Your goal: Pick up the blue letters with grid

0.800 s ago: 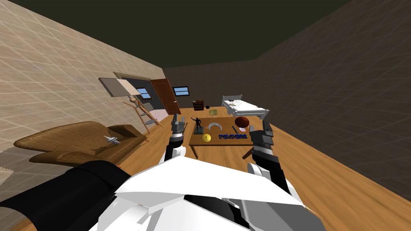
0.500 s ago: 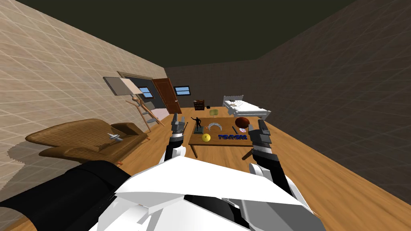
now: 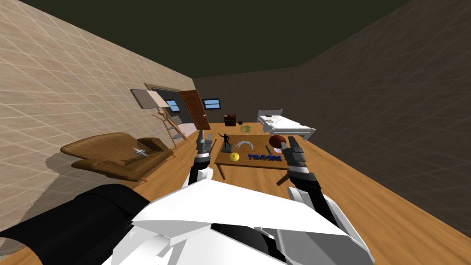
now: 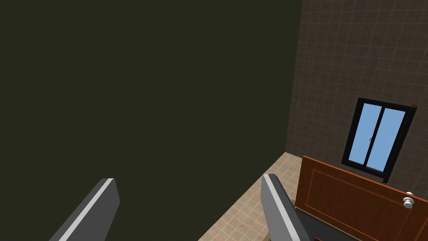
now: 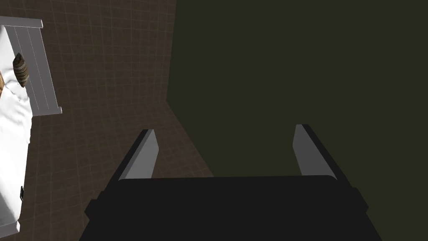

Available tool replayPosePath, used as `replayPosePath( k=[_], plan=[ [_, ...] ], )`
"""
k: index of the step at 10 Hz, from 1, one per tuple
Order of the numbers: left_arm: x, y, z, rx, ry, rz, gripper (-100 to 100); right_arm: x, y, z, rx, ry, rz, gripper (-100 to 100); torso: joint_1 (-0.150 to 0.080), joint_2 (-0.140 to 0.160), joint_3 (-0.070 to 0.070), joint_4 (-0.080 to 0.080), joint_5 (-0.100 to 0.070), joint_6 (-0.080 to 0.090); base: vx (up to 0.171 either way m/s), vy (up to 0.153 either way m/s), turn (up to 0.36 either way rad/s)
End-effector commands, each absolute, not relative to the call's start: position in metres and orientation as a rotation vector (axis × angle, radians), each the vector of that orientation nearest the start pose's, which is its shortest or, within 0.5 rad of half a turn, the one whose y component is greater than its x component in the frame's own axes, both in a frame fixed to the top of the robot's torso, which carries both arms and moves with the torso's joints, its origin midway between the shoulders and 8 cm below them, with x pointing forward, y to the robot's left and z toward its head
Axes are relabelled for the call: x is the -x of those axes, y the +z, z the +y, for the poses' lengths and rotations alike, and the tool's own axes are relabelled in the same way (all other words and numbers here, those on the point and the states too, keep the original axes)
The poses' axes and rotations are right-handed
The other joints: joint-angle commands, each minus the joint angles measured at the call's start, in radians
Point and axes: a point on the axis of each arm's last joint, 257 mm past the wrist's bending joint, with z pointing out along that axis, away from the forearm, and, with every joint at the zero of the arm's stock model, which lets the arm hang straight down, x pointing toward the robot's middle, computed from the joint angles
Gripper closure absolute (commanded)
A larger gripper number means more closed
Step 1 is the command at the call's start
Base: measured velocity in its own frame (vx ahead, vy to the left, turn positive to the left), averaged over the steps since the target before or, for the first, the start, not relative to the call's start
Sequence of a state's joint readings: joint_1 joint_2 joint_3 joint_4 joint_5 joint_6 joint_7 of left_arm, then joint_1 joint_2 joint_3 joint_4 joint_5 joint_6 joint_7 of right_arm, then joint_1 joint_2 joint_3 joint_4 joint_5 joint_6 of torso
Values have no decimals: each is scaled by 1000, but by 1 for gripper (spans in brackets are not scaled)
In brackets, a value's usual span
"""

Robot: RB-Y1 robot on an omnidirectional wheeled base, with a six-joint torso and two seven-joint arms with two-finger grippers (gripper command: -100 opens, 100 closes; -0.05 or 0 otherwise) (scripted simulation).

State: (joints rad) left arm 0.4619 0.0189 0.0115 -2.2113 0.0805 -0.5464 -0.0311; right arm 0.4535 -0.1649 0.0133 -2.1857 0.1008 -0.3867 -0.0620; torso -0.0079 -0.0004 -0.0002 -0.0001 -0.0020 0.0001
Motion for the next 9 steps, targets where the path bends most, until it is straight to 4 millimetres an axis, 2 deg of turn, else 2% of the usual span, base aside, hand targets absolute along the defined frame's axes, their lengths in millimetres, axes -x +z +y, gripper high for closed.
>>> replayPosePath(
  k=[1,3,4,6,8,9],
  plan=[
    [-350,16,290,674,-1326,573,0,-389,-32,-249,-579,1247,952,-100,0,0,0,0,0,0,5,-105,141],
    [-350,16,290,674,-1326,573,0,-397,-37,-235,-493,1219,1020,-100,-3,-1,0,0,0,0,-10,-184,217],
    [-350,16,290,674,-1326,573,0,-397,-38,-235,-481,1216,1032,-100,-6,1,0,0,-1,0,-26,-162,98],
    [-350,16,290,674,-1326,573,0,-406,-48,-221,-378,1176,1112,-100,-3,0,0,0,-1,0,-21,-156,223],
    [-350,16,290,674,-1326,573,0,-414,-62,-208,-274,1128,1192,-100,-6,1,1,0,-1,0,-47,-222,326],
    [-350,16,290,674,-1326,573,0,-414,-63,-209,-260,1122,1203,-100,-8,1,1,0,-2,0,-30,-153,87]
  ],
)
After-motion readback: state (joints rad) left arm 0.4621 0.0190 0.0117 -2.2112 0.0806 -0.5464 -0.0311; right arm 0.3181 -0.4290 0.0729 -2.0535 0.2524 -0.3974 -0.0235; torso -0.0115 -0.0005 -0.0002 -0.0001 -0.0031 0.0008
